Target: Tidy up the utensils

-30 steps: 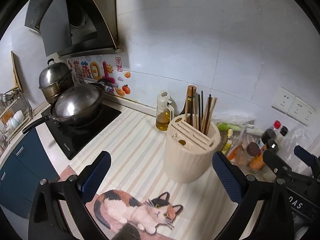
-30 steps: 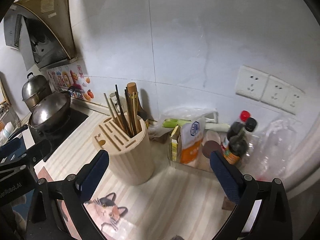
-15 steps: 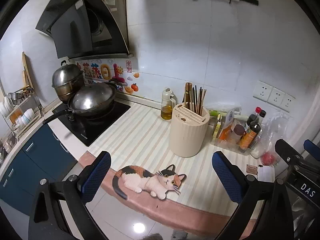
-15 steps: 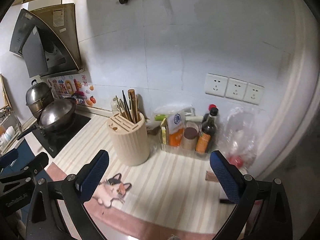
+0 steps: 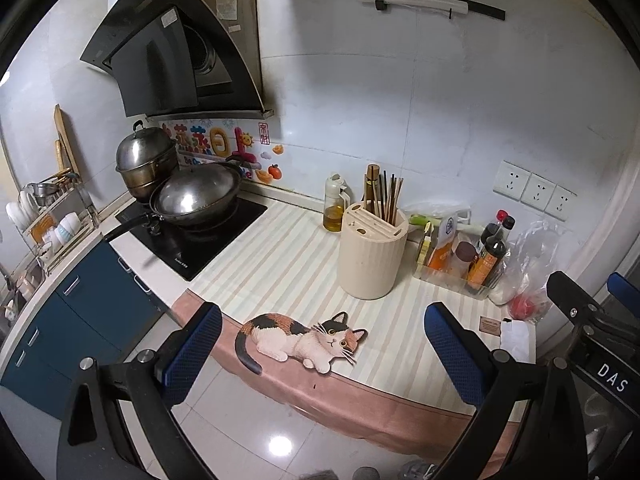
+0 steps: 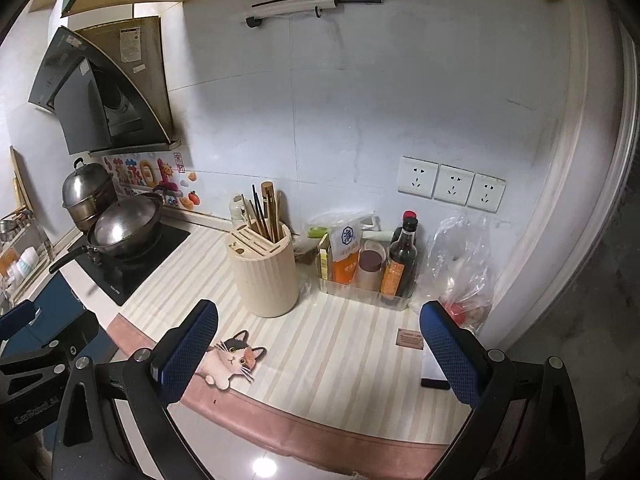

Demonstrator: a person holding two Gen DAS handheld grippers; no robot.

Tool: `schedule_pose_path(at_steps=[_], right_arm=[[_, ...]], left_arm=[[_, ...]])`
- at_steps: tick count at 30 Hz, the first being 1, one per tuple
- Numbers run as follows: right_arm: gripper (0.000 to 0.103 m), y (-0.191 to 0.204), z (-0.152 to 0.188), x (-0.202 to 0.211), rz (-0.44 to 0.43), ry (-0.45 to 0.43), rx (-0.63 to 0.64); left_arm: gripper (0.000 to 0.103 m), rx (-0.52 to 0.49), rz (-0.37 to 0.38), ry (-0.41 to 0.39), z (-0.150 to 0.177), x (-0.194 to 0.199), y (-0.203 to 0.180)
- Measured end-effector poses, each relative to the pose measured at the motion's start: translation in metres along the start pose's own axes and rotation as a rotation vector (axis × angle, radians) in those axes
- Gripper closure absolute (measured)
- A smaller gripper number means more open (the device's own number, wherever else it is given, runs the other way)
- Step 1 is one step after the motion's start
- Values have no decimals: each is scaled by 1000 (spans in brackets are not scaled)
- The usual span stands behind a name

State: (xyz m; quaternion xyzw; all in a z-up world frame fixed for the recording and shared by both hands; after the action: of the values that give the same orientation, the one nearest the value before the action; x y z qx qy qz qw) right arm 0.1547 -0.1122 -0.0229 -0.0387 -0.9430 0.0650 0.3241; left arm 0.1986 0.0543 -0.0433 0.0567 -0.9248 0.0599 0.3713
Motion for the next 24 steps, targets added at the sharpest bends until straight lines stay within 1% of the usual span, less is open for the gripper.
schedule_pose_path(at_steps=[3, 6, 15, 24], right_arm=[[1, -1, -3, -3, -17, 10, 12], [1, -2, -5, -6, -17, 7, 30], [1, -2, -2, -25, -77, 42, 75], [0, -2, 0, -33, -104, 54, 82]], left_arm=[[0, 6, 6, 7, 0, 2, -2], [0, 13, -8, -3, -1, 5, -4], [0, 25, -35, -4, -2, 3, -7], [0, 34, -44, 2, 0, 2, -5]])
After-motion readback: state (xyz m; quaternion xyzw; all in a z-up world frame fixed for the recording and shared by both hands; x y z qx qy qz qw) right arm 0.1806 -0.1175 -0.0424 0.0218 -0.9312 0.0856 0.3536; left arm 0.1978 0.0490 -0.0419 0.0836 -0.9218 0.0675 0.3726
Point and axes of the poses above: each gripper's, at about its wrist camera, not at the fingertips, and x roughly against the way its jaws point, y to its left, z to its underside, the point moved 9 cm from there along -x, roughly the way its jaws point, and after that the axes turned 8 degrees about x, right-handed, at the moved point
